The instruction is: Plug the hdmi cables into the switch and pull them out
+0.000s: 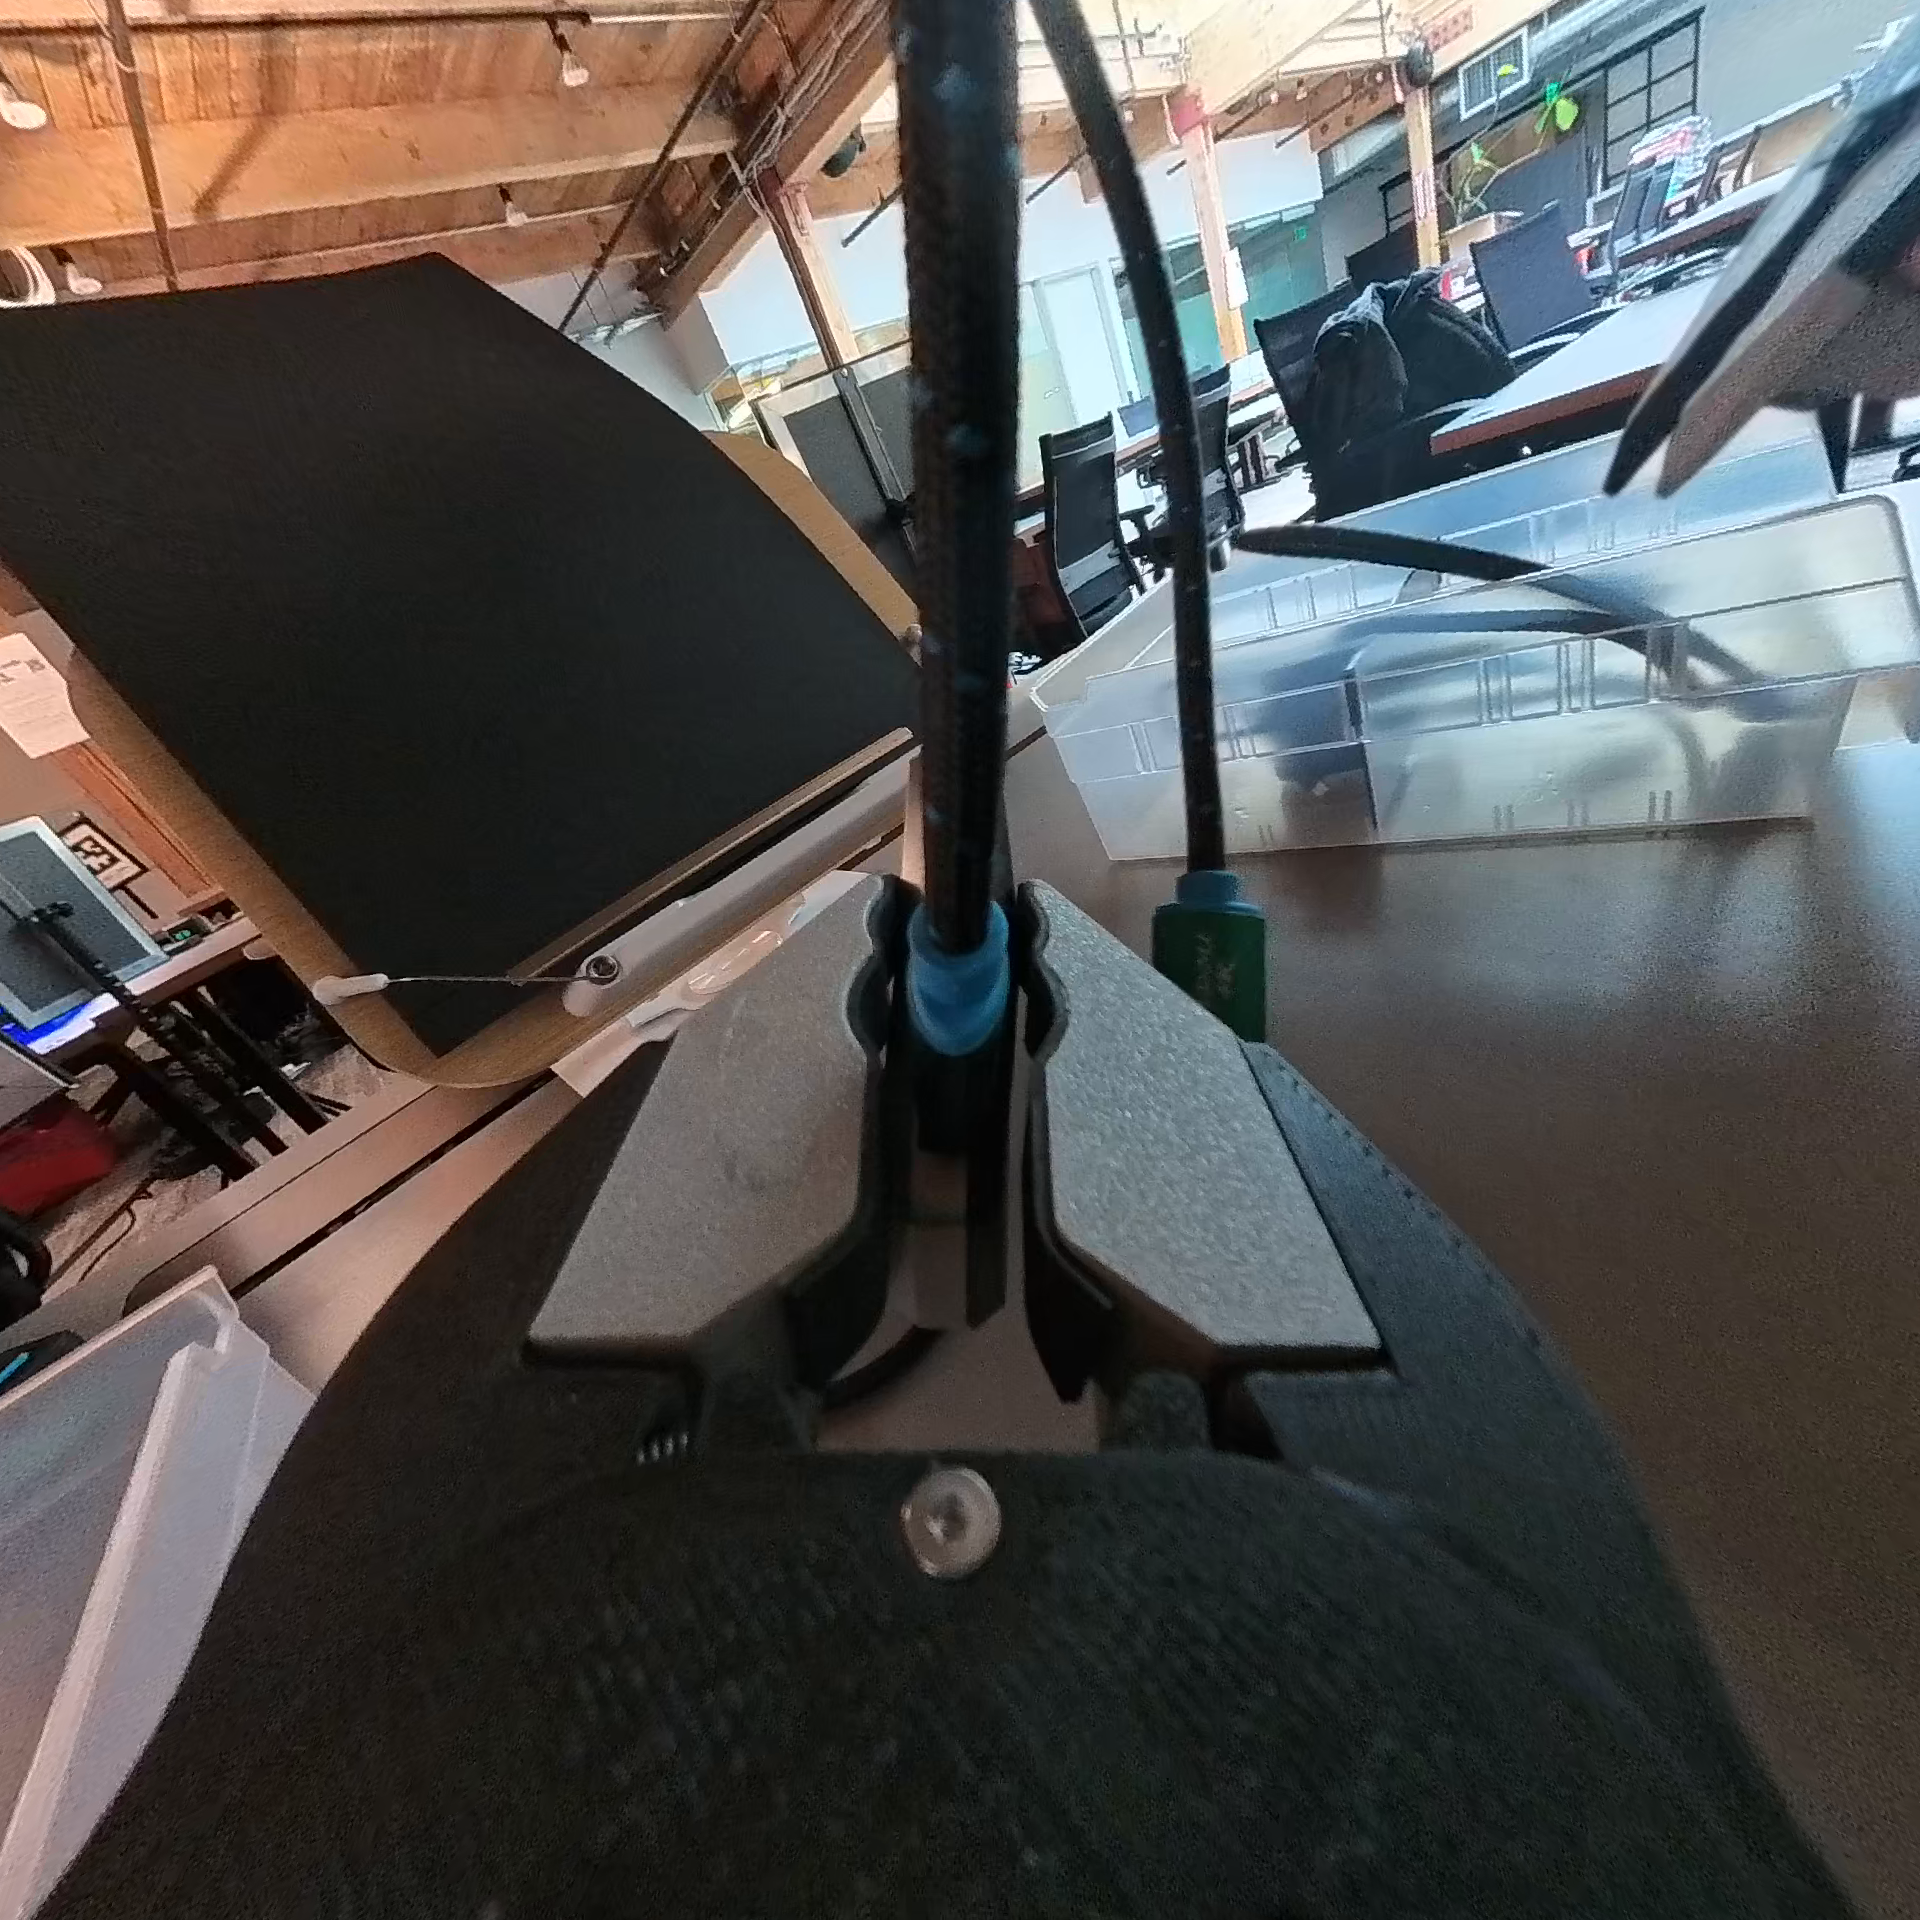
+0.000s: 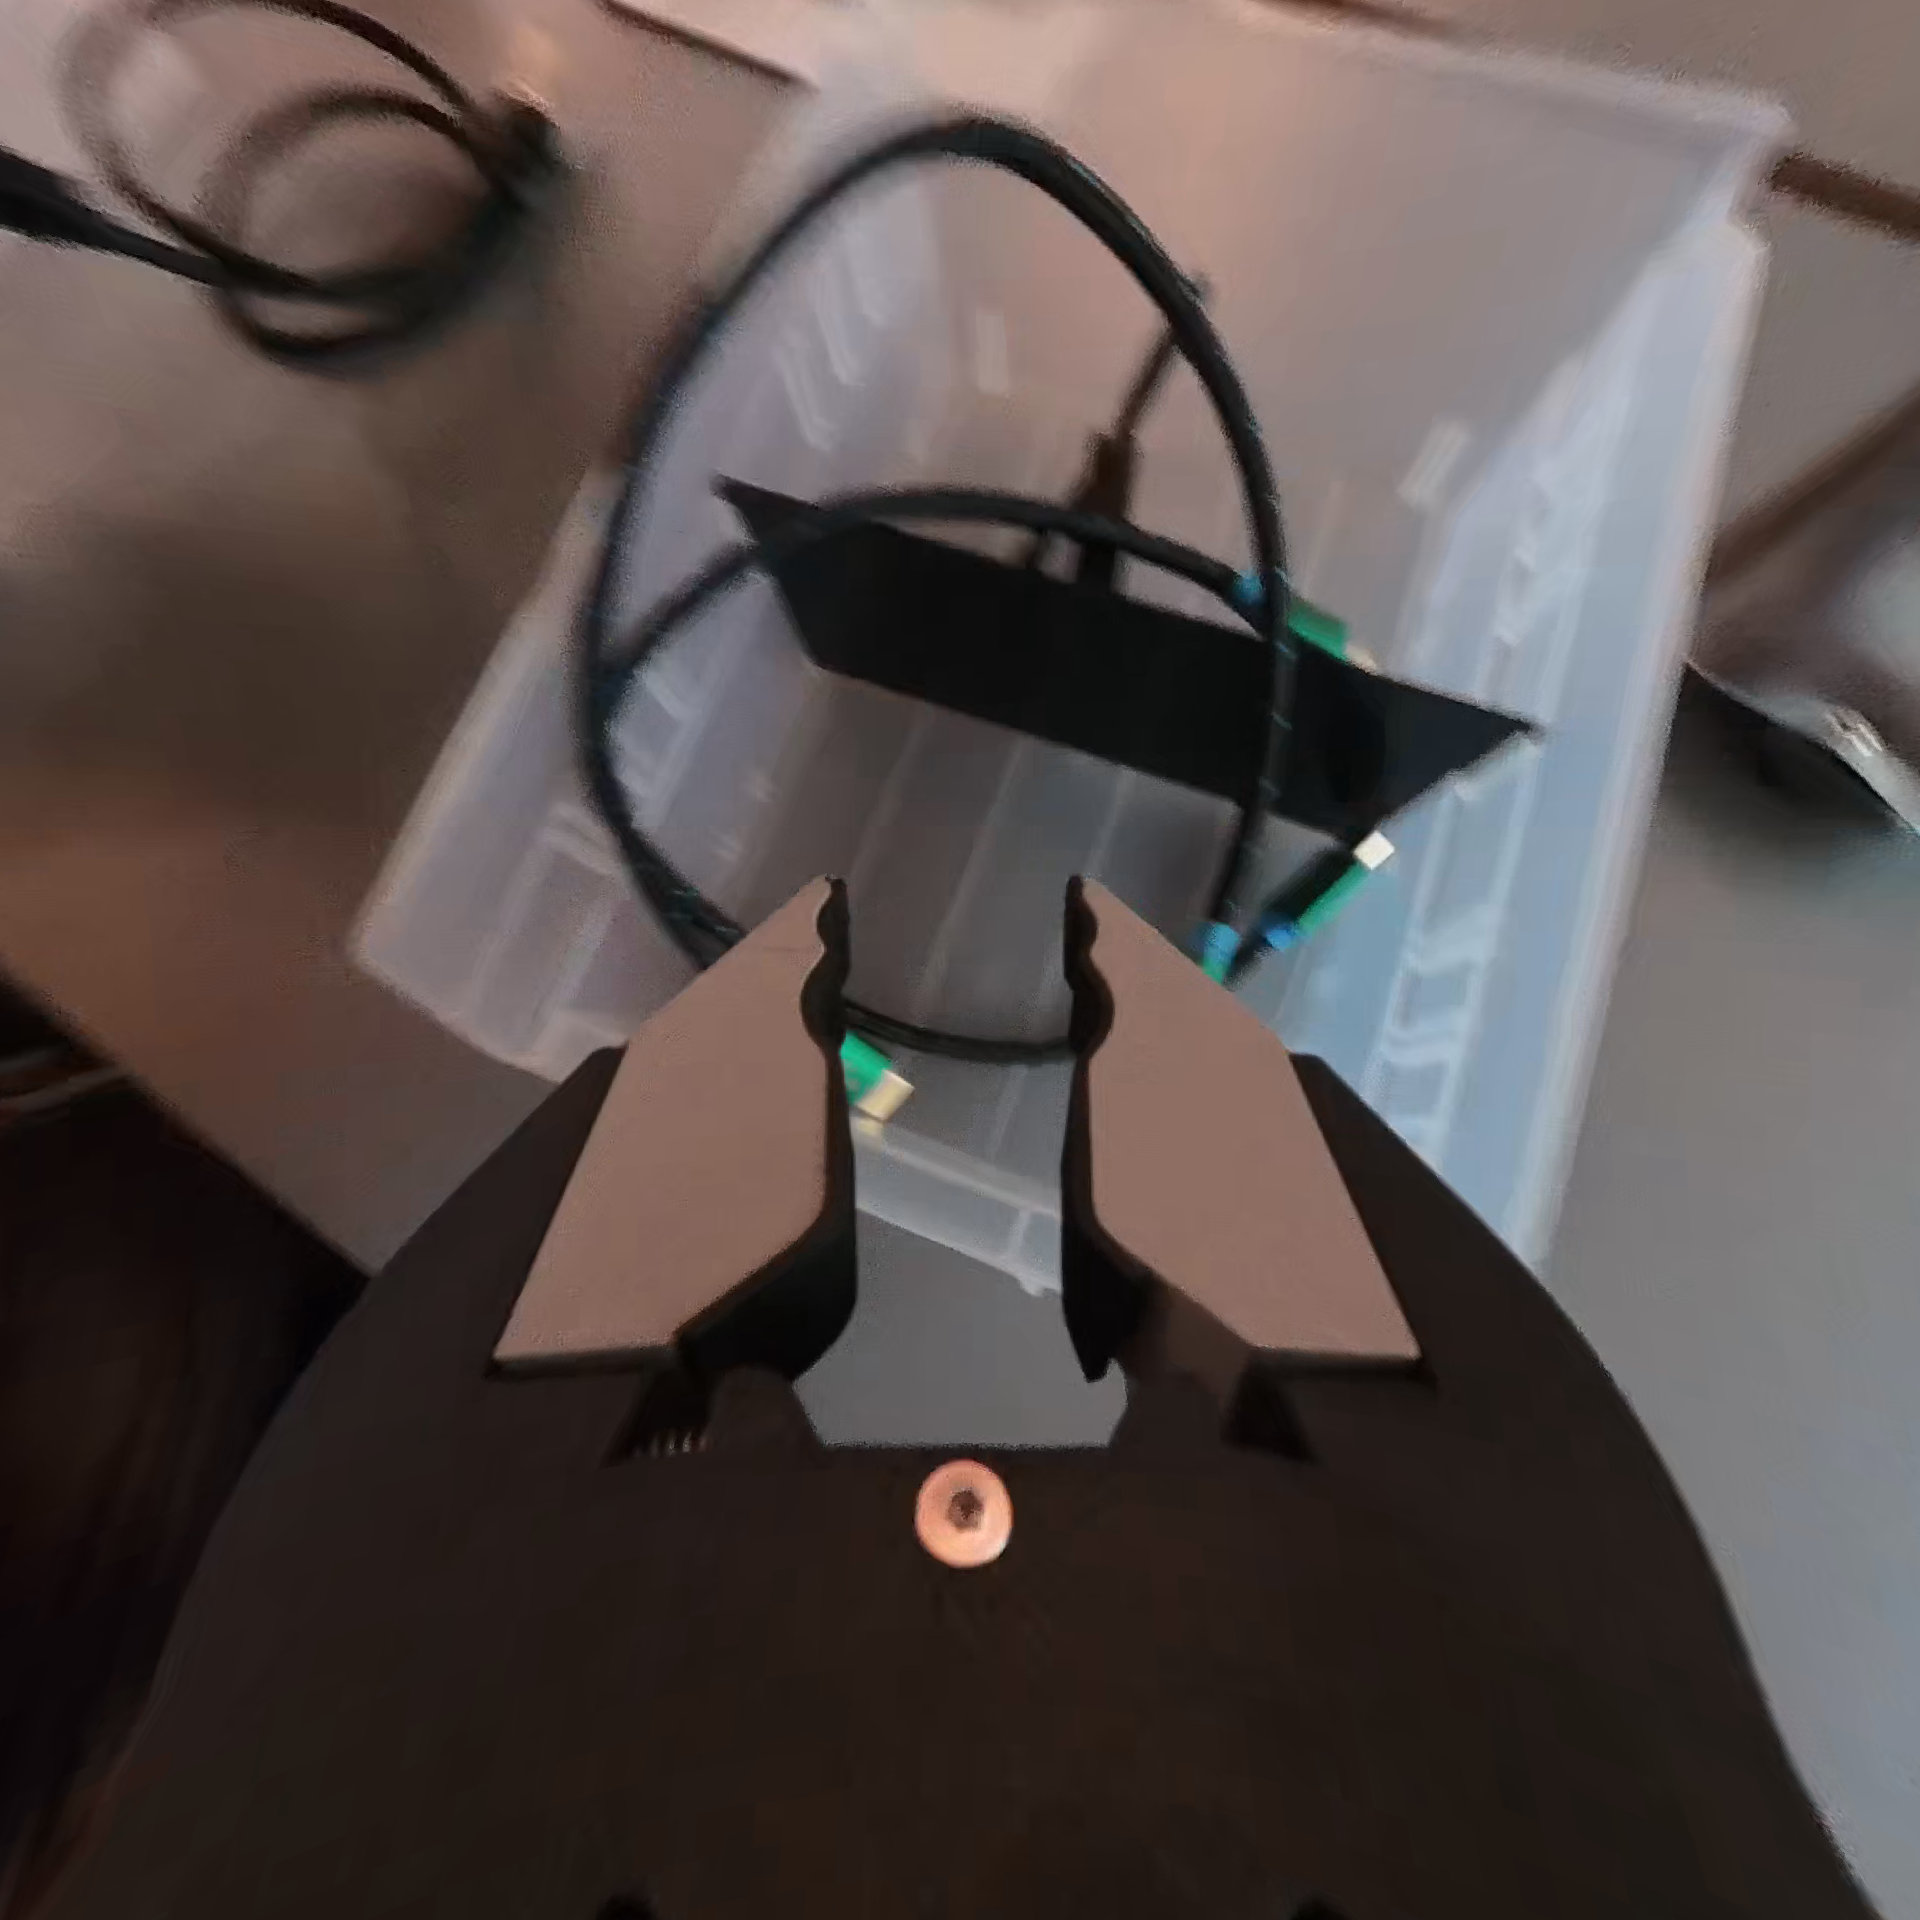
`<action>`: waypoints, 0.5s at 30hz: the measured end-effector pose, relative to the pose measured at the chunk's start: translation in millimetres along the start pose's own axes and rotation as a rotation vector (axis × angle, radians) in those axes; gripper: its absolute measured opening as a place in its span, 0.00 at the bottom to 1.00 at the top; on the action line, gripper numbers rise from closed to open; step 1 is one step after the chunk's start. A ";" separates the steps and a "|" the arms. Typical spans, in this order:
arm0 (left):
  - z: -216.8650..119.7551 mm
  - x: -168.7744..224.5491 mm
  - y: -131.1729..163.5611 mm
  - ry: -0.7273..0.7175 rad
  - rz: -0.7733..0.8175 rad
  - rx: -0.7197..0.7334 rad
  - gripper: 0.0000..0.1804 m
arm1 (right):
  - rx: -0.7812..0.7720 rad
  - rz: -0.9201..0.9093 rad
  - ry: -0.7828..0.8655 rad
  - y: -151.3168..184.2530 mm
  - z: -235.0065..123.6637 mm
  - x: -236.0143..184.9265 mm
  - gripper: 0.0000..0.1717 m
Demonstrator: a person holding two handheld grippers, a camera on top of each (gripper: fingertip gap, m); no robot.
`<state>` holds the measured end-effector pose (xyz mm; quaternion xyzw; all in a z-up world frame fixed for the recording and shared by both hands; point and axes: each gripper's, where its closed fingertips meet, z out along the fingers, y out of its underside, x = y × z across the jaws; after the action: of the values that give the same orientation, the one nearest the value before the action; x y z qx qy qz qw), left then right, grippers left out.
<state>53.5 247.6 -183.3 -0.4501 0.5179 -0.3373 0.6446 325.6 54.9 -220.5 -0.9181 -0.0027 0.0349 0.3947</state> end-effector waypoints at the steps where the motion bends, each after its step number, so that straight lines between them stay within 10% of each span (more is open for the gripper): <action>1: 0.1 0.2 0.1 0.001 0.000 -0.001 0.10 | 0.037 -0.038 -0.056 -7.3 -2.8 -14.4 0.22; 12: -0.1 -0.6 0.5 0.001 -0.006 -0.004 0.10 | -0.197 -0.162 -0.301 19.5 53.4 -67.2 0.18; 15: -0.2 -0.6 0.5 0.001 -0.005 -0.005 0.10 | -0.236 -0.190 -0.329 26.4 54.0 -69.8 0.03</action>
<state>53.2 248.3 -183.5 -0.4530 0.5178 -0.3379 0.6423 251.8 73.6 -272.4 -0.9355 -0.1574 0.1465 0.2803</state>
